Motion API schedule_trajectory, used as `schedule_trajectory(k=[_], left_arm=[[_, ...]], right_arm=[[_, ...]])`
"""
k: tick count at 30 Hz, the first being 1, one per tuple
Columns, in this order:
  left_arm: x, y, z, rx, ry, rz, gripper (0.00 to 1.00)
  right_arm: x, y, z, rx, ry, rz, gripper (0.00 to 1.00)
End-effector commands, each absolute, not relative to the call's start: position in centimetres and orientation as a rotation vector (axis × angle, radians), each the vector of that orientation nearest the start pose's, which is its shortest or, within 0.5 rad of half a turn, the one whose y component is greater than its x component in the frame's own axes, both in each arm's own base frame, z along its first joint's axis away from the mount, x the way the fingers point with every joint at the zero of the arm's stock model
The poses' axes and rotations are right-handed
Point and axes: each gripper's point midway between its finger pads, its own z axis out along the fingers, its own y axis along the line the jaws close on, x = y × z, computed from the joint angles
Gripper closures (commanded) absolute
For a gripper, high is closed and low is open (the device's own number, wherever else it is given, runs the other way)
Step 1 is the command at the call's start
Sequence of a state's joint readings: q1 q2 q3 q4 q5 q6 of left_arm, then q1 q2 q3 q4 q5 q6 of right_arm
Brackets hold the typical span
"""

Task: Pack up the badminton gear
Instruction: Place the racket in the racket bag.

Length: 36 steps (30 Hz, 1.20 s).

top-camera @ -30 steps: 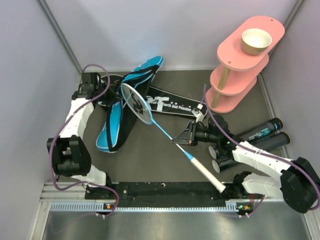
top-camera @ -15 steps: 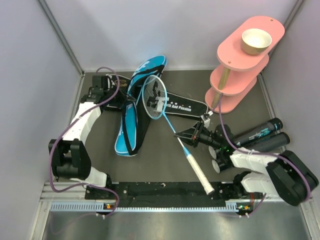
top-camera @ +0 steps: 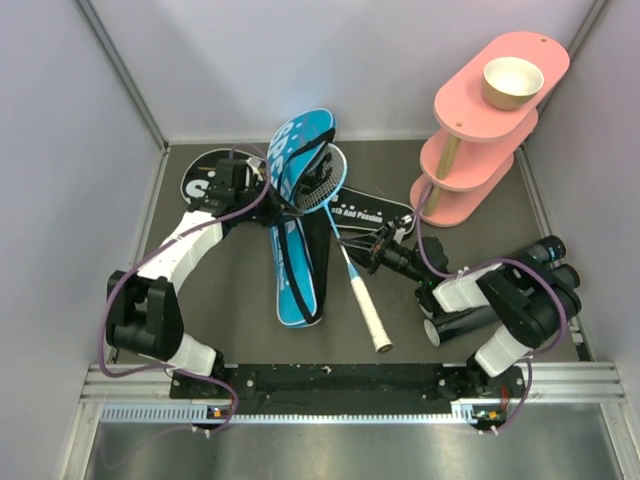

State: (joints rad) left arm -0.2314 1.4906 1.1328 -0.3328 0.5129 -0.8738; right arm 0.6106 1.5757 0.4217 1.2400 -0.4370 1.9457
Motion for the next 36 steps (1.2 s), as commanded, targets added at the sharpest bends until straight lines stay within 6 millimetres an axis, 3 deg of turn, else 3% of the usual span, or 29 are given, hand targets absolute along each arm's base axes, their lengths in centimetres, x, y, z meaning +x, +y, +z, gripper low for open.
schedule_trajectory(k=[1,4,6,10,13,14,17,19,23,27,29,33,36], left_arm=[[35.3,-23.1,21.9,-0.285,2.299,-1.3,1.0],[34.3,-24.7,23.5,-0.188,2.268,-1.385,1.0],[33.7,-25.3,24.3,-0.145,2.254,-1.416,1.0],[32.1,-26.7,25.7,-0.026,2.245,-1.467,1.0],[31.4,-26.9,25.6,-0.003,2.265,-1.459,1.0],[31.0,-27.0,25.6,0.013,2.27,-1.476,1.0],[30.6,-26.8,25.2,0.069,2.308,-1.446,1.0],[29.8,-26.3,24.2,0.115,2.368,-1.395,1.0],[28.5,-26.3,23.2,0.184,2.421,-1.43,1.0],[27.5,-26.7,23.2,0.223,2.42,-1.484,1.0],[27.3,-27.2,23.3,0.242,2.408,-1.511,1.0],[26.6,-28.4,23.1,0.28,2.419,-1.513,1.0],[26.3,-28.6,22.9,0.291,2.424,-1.518,1.0]], right_arm=[[26.2,30.1,29.8,0.595,1.437,2.419,1.0],[26.8,31.8,29.7,0.496,1.485,2.378,1.0],[27.5,33.2,27.6,0.43,1.595,2.269,1.0],[29.7,35.3,25.6,0.303,1.607,2.194,1.0],[31.6,36.0,23.1,0.259,1.69,2.007,1.0],[32.0,36.2,22.6,0.172,1.689,1.912,1.0],[33.1,35.7,21.6,0.073,1.725,1.842,1.0],[34.2,34.0,21.7,0.07,1.714,1.824,1.0],[35.5,32.5,20.4,-0.04,1.813,1.641,1.0],[37.0,32.0,22.4,-0.042,1.773,1.596,1.0],[37.6,32.6,22.0,-0.016,1.799,1.543,1.0],[38.9,32.5,23.2,0.059,1.773,1.483,1.0],[39.7,32.8,23.4,0.005,1.801,1.304,1.0]])
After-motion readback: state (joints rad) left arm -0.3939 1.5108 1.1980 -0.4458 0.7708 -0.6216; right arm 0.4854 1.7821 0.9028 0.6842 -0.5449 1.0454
